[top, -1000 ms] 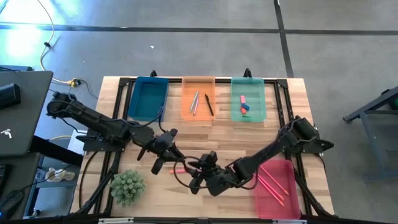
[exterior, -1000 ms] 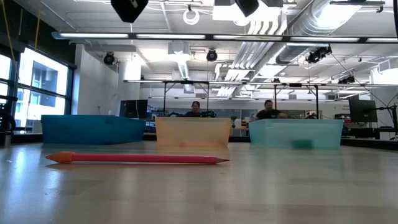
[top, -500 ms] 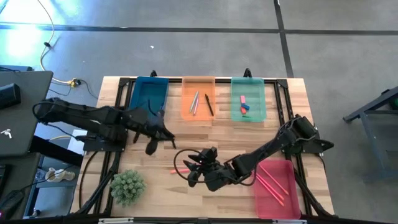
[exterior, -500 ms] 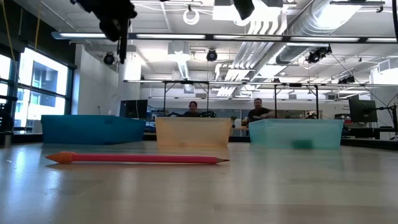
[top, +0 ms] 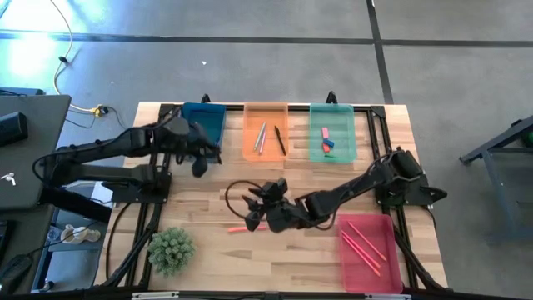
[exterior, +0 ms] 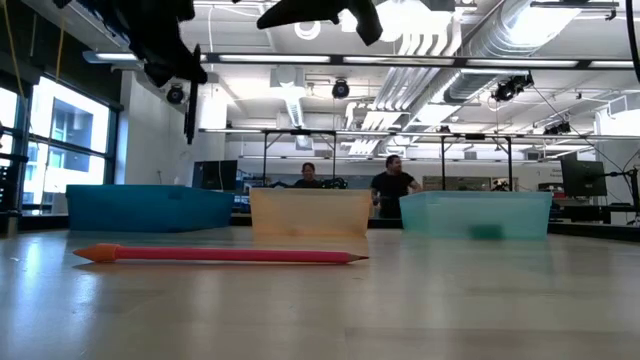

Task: Sort crayons/erasers/pens/pencils in bins
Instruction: Put the black ballpen into the orange bin

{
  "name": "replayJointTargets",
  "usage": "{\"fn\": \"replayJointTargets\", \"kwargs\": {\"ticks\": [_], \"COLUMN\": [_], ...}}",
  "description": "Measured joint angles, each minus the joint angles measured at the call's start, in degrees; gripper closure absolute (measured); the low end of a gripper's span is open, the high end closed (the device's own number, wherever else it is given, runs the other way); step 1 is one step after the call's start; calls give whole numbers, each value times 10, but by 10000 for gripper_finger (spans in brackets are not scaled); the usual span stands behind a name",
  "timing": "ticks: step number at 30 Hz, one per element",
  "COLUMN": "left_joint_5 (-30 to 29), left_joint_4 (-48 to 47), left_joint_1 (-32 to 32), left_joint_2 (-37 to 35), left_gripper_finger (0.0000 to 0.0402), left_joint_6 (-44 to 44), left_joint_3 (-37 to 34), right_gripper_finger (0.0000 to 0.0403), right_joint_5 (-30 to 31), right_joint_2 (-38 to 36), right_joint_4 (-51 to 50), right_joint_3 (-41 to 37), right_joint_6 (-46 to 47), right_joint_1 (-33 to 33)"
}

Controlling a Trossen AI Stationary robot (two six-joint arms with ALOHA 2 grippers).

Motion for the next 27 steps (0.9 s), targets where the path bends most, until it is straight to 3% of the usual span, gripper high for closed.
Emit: {"fn": "replayJointTargets", "kwargs": {"ticks": [11, 21, 27], "left_joint_5": [11, -2, -2], "left_joint_4": [-39, -112, -191], "left_joint_1": [161, 256, 297], "left_joint_2": [1, 56, 117], "left_gripper_finger": [379, 380, 379], "left_joint_6": [6, 5, -10], "left_joint_3": [1, 58, 89], "right_gripper_finger": [264, 263, 263], "right_joint_5": [-16, -219, -259], "right_joint_2": [-54, -65, -65], "right_joint_4": [-35, -120, -121], "right_joint_3": [0, 0, 0], "right_joint_6": [-193, -222, -263], "right_joint_1": [-83, -188, -220]}}
